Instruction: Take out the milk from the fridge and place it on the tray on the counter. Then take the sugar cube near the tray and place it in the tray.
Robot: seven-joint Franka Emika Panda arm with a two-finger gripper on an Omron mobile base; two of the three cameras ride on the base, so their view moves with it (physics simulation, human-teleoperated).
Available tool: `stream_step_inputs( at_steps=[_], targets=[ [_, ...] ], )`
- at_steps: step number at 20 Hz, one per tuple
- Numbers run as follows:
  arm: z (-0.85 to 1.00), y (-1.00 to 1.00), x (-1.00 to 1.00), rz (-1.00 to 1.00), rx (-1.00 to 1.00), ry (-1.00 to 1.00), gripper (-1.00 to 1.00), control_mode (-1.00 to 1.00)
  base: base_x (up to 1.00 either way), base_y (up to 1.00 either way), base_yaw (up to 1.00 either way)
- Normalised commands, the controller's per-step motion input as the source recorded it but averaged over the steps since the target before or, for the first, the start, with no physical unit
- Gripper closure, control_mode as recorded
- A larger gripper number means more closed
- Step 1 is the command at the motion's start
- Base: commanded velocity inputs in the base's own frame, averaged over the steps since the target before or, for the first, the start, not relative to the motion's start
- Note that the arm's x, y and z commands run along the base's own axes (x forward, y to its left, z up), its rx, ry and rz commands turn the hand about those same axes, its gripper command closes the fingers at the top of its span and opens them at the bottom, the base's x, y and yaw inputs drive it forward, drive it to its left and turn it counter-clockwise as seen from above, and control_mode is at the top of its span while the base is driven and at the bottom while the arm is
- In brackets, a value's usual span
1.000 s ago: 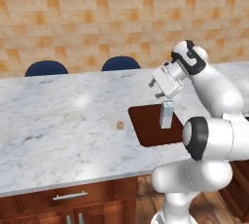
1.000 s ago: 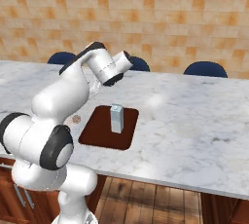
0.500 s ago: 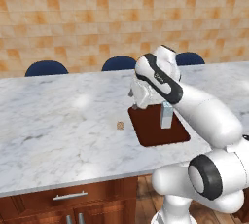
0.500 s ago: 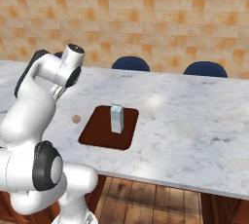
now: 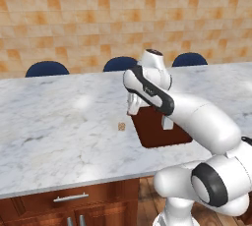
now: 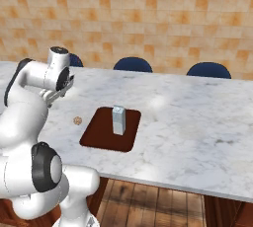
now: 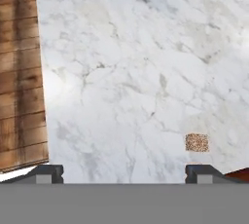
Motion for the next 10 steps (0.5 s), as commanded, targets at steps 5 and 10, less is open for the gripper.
stream_step_inputs(
  at_steps=[5, 10],
  targets=[
    [-0.12, 0.04, 0.09, -0.14, -0.20, 0.00, -1.00, -1.00, 0.00, 0.00, 0.00],
    [-0.45, -0.03, 0.18, -0.01, 0.00, 0.10, -1.00, -1.00, 0.00, 0.00, 0.00]
  ],
)
